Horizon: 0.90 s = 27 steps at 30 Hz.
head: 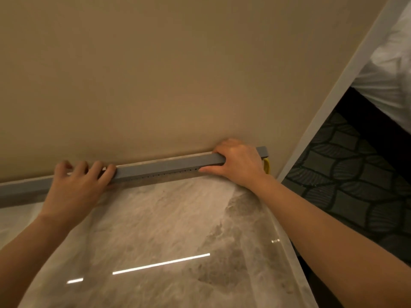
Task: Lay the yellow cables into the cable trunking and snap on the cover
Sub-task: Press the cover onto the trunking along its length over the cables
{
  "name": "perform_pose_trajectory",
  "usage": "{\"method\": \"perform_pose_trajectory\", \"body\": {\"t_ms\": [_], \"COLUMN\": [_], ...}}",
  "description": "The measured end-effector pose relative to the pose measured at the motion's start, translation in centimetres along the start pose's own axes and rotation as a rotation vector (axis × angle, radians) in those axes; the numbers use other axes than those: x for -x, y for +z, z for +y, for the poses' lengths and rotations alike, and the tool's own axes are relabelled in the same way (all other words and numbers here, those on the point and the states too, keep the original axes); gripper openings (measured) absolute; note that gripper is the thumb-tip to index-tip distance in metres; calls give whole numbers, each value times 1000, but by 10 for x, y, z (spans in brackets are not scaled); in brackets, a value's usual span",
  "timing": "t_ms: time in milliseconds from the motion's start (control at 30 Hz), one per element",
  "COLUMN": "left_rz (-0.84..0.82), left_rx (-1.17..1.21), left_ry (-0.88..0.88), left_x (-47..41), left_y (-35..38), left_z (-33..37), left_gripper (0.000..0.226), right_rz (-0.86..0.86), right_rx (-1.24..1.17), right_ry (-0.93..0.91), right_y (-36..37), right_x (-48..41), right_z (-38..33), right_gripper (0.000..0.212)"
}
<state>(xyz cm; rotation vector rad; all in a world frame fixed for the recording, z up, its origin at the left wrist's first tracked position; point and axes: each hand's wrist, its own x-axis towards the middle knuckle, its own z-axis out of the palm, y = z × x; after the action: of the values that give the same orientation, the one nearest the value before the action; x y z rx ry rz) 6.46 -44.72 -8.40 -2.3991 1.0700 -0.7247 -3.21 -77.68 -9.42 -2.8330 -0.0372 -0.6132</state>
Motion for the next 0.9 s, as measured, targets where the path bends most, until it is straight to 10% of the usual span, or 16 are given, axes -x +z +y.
{"method": "perform_pose_trajectory", "body": {"t_ms": [500, 900], "left_rz": [-261, -378], "left_rx": [171, 190], "left_ry": [-387, -542], "left_x": [-5, 104], "left_y": [-27, -95], "left_z": [17, 14], "left_gripper": [55, 54], "right_rz": [207, -80], "right_rx": [-211, -431], "right_ry": [-86, -349], "right_y": [9, 20], "right_x": [2, -9], "right_z": [-37, -189], "right_gripper": [33, 23]}}
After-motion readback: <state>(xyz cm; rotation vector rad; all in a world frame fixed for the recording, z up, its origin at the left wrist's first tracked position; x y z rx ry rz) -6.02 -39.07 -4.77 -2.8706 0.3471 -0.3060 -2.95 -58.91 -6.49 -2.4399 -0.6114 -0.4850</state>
